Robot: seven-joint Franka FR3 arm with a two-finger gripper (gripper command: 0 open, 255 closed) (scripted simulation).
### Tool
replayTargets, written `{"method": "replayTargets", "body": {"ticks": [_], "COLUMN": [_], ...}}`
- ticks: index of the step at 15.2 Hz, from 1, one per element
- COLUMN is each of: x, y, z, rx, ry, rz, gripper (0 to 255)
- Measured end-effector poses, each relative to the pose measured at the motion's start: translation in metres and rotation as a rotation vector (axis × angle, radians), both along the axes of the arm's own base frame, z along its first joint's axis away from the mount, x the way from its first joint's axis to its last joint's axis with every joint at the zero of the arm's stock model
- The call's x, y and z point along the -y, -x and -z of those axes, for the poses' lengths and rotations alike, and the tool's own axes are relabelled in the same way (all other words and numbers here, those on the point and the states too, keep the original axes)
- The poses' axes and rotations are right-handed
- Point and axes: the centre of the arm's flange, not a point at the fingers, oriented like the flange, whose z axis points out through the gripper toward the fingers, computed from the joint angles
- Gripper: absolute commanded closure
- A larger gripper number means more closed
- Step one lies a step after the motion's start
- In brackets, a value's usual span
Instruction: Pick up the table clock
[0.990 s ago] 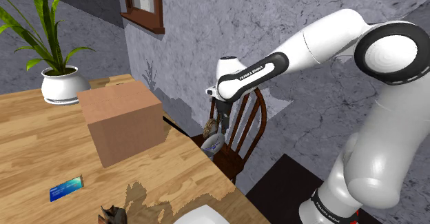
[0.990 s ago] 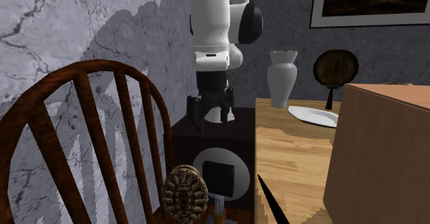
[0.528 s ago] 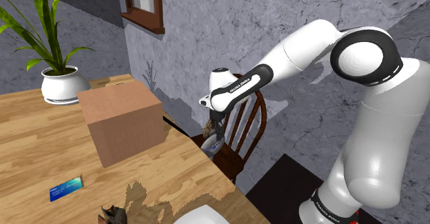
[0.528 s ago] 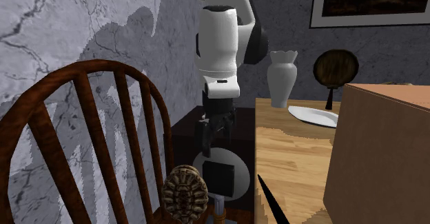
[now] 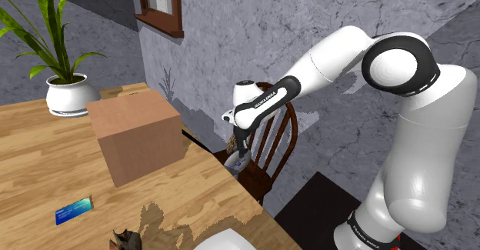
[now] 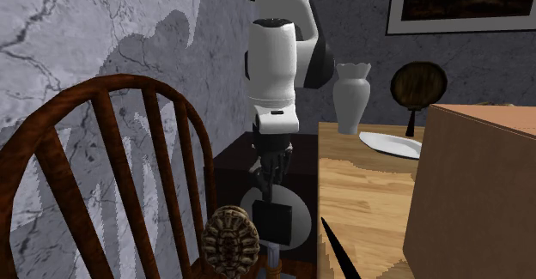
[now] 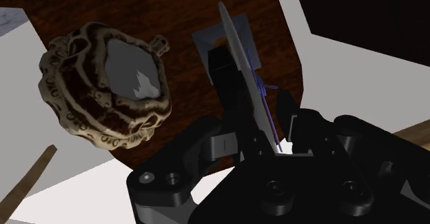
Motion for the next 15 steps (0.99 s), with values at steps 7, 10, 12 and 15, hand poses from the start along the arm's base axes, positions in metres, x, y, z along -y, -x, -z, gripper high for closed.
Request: {"method": "replayTargets", "body": {"ticks": [7,10,12,15], "x": [0.000,0.000,0.000,0.000], "y": [0.000,-0.001,-0.001,0.000], "z": [0.000,-0.010,-0.020,-0.037], "rx": [0.001,-0.001,-0.001,0.000], "ry": [0.000,0.000,0.000,0.000], "rz": [-0.001,0.000,0.000,0.000], "gripper": [255,255,255,255]}}
